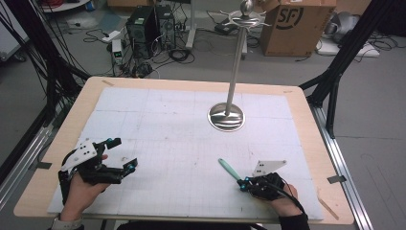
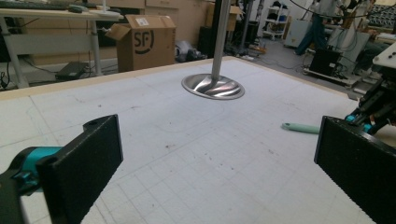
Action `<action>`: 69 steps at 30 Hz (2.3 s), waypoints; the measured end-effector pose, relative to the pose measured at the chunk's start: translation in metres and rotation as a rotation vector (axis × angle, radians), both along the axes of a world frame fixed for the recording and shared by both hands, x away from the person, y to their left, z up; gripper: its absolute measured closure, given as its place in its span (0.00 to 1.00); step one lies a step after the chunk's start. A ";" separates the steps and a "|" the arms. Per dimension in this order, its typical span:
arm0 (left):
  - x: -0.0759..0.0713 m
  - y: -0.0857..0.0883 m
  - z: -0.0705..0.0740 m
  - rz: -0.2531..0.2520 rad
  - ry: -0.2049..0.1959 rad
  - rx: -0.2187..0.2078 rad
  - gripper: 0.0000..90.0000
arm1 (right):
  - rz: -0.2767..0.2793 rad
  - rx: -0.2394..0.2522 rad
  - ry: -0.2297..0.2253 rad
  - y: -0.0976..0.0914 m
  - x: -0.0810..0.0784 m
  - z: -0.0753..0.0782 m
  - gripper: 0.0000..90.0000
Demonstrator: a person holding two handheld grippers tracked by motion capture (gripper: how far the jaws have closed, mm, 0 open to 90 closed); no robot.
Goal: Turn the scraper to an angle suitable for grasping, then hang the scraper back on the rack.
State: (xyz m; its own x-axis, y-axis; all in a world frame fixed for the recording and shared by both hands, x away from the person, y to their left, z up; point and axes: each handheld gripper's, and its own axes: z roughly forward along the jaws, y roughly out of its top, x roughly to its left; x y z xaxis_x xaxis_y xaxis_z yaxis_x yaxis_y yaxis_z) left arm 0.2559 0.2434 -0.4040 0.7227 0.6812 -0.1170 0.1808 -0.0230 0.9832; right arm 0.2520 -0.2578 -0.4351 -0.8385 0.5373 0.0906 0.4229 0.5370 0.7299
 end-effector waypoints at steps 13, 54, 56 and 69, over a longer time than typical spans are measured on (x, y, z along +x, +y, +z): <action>-0.003 0.003 -0.002 0.009 0.006 0.009 0.02 | -0.101 -0.040 0.011 0.015 0.031 -0.007 1.00; -0.006 0.013 -0.001 0.026 -0.007 -0.003 0.02 | -0.090 0.227 -0.153 -0.003 0.014 0.028 0.04; -0.006 0.013 -0.001 0.027 -0.006 -0.001 0.02 | -0.107 0.238 -0.164 -0.007 0.013 0.029 0.00; -0.006 0.011 0.000 0.019 -0.007 -0.003 0.02 | -0.064 0.178 -0.160 -0.004 0.009 0.035 0.00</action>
